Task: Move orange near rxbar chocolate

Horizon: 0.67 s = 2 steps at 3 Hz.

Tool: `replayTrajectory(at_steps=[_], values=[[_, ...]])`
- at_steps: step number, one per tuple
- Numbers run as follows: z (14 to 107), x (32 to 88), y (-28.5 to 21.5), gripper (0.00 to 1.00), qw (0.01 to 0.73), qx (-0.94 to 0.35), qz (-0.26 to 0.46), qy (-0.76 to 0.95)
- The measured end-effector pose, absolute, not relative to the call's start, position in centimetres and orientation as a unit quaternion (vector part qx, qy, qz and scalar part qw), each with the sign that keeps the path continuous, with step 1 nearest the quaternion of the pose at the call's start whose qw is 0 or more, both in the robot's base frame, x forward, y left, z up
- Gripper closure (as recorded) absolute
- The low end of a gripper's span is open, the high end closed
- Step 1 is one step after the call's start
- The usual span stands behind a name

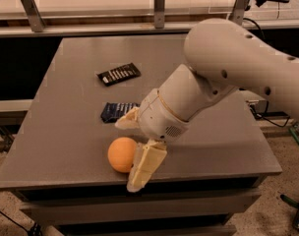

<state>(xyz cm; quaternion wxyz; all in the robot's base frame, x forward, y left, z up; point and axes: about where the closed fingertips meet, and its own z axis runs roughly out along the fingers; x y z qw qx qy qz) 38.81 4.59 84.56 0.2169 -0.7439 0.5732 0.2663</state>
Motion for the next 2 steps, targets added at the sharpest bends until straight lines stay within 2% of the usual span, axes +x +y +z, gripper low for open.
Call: replayTrajectory(at_steps=[2], values=[[84.11, 39.2, 3.85, 0.63, 0.231, -0.721, 0.267, 0.597]])
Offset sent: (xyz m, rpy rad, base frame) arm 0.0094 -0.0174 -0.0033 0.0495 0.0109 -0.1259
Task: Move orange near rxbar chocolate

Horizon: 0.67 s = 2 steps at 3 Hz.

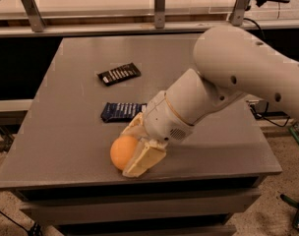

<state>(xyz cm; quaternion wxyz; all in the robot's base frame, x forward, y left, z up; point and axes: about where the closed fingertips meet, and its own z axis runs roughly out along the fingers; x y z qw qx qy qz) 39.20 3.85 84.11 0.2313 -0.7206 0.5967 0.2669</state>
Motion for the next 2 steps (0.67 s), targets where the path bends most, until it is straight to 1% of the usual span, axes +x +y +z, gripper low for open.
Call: replayTrajectory(at_steps=[1, 2], values=[[84.16, 39.09, 3.99, 0.87, 0.23, -0.723, 0.266, 0.595], [84.21, 38.99, 4.1, 1.0, 0.23, -0.724, 0.265, 0.594]])
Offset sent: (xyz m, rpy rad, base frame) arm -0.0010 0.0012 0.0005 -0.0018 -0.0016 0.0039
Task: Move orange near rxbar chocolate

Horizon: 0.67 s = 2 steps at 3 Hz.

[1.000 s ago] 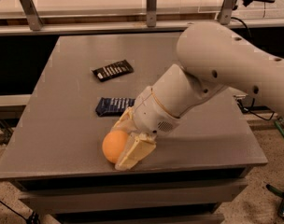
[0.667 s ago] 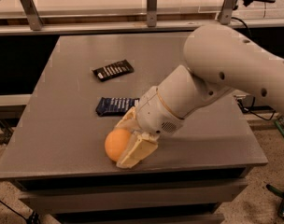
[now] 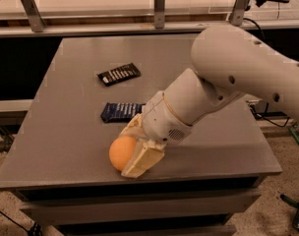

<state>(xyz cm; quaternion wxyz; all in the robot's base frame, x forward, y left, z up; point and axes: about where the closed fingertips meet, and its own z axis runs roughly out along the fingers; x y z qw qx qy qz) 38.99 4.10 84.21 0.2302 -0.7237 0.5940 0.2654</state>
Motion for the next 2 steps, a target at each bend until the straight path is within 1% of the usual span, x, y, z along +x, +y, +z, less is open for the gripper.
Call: replayTrajectory(at_steps=[1, 2], values=[[84.4, 39.0, 4.2, 1.0, 0.233, -0.723, 0.265, 0.594], [86.3, 40.2, 3.7, 1.0, 0.244, -0.72, 0.249, 0.6]])
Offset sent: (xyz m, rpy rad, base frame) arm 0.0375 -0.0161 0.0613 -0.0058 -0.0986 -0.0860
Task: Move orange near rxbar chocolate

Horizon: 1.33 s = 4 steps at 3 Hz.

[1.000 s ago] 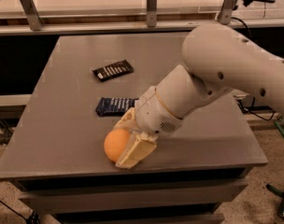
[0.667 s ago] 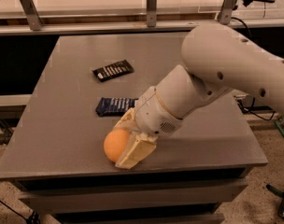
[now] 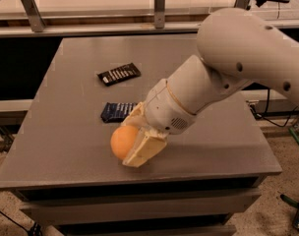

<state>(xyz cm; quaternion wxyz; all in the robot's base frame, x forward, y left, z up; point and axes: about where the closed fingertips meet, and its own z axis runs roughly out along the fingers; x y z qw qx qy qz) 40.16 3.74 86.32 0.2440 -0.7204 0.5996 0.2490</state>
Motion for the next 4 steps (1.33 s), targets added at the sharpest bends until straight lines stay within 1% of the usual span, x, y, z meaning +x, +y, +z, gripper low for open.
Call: replayTrajectory(at_steps=[2, 4], values=[[92.8, 45.7, 2.1, 1.0, 0.277, -0.711, 0.183, 0.62], [92.7, 46.3, 1.5, 1.0, 0.275, -0.702, 0.178, 0.632]])
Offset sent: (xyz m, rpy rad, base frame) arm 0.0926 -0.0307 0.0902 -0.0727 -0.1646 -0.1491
